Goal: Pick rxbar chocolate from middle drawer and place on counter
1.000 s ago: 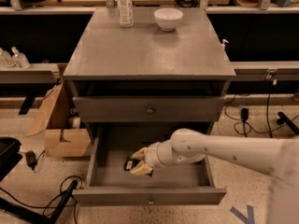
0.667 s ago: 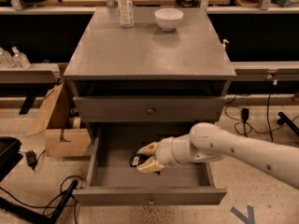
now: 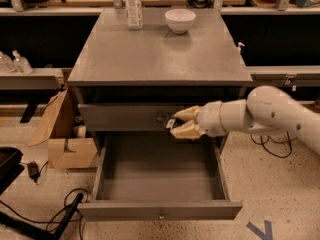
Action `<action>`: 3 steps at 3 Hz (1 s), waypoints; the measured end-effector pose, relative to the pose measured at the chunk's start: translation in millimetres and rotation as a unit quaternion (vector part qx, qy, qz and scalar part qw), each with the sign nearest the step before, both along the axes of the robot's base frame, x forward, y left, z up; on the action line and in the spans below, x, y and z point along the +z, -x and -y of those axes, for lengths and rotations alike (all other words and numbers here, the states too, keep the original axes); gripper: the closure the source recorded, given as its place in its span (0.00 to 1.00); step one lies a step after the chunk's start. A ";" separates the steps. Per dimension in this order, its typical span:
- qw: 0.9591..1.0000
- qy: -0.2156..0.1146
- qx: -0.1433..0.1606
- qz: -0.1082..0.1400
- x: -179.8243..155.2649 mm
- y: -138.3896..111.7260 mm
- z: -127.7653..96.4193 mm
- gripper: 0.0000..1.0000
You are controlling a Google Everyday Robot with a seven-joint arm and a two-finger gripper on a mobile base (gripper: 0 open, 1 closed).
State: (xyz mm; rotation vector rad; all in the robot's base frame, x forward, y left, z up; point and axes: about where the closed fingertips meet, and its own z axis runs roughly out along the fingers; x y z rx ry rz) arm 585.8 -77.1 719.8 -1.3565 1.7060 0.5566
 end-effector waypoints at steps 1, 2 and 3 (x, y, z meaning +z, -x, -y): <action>0.998 -0.019 -0.044 0.042 71.0 -52.5 11.2 1.00; 0.992 -0.018 -0.085 0.088 142.1 -81.7 13.3 1.00; 0.978 -0.005 -0.139 0.156 228.1 -89.8 10.8 1.00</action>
Offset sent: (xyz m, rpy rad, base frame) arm 0.1137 -0.0219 0.2446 0.0253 -0.3093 -0.2815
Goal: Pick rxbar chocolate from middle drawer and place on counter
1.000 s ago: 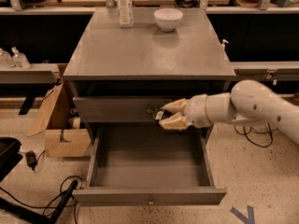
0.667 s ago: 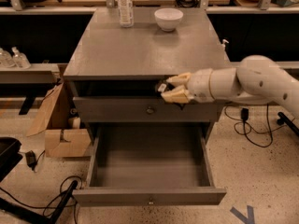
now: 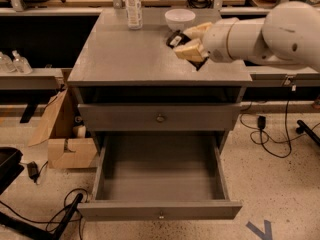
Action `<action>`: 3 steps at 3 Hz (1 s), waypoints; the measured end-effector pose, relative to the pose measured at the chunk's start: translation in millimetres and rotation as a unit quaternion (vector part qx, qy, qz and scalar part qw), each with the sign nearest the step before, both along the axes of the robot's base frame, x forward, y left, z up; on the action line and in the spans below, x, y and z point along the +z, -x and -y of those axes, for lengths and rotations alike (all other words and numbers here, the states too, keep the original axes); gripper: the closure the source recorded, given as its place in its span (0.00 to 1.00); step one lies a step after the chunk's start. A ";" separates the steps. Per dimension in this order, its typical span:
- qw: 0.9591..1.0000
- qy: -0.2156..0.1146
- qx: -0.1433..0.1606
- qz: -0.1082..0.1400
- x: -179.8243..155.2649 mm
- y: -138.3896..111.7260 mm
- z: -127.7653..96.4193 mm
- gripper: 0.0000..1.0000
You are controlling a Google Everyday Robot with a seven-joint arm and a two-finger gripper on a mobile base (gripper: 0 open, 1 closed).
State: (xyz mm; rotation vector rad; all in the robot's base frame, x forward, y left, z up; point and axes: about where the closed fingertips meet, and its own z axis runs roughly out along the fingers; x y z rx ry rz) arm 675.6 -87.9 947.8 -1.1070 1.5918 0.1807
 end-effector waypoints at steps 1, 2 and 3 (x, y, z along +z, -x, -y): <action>0.999 0.013 0.001 0.040 19.3 -31.6 -27.2 1.00; 0.998 0.030 0.036 0.047 -14.8 -97.6 -86.6 1.00; 0.997 0.042 0.056 0.039 -52.6 -140.7 -132.3 1.00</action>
Offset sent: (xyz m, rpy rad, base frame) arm 0.1554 0.1393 -0.0424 -0.0729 -0.1030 0.1504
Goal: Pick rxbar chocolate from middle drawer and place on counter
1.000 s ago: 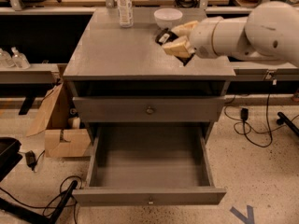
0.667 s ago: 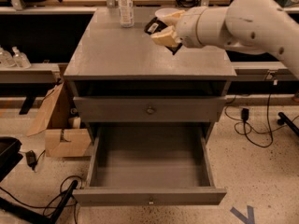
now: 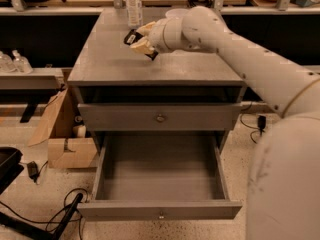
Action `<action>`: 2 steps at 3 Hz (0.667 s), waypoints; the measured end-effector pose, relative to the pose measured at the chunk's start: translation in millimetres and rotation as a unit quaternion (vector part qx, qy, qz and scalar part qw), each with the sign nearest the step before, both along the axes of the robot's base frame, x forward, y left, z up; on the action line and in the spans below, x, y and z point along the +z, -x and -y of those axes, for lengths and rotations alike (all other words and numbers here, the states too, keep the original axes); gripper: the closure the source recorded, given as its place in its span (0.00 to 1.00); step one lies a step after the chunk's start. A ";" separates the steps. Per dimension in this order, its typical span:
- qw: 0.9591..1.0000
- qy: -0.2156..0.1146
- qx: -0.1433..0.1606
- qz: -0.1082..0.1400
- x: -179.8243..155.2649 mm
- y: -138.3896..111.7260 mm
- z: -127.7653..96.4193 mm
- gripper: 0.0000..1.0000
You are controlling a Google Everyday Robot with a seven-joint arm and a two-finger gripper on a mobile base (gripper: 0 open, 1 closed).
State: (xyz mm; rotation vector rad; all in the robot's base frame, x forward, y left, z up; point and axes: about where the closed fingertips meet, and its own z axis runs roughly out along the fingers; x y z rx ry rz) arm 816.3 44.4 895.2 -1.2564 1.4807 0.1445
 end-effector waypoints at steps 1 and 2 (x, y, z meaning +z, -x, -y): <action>1.000 -0.002 0.003 -0.001 -1.2 -0.2 -6.2 0.74; 1.000 -0.002 0.006 -0.002 -2.7 -0.3 -9.7 0.51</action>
Offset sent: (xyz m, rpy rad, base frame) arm 0.0010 0.0058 -0.0009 0.0041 0.0008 0.0060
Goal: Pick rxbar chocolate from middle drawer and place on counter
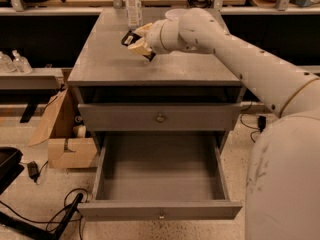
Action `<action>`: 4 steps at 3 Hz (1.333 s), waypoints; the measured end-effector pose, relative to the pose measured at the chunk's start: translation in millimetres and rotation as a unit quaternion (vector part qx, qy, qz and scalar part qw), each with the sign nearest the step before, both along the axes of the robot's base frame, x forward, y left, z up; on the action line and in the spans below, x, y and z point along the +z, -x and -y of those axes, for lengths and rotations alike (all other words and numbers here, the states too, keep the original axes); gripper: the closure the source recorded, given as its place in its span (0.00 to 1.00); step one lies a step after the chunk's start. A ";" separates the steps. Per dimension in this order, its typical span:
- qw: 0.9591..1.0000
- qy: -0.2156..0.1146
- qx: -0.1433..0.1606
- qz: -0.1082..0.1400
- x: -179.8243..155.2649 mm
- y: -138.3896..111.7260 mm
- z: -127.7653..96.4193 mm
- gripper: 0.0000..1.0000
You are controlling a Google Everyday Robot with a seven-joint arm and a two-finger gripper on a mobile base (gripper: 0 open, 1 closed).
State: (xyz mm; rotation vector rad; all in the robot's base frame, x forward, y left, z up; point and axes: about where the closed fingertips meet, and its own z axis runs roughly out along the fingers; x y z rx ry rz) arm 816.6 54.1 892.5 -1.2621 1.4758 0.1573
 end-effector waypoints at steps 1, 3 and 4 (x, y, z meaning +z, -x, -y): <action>1.000 0.000 0.002 -0.001 -1.5 0.2 -3.3 0.28; 1.000 0.000 0.005 -0.003 -3.8 0.6 -7.3 0.00; 1.000 -0.017 0.015 -0.003 5.6 -2.0 5.0 0.00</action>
Offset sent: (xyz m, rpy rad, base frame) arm -0.0002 0.0030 -0.0013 0.0001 0.0019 0.0041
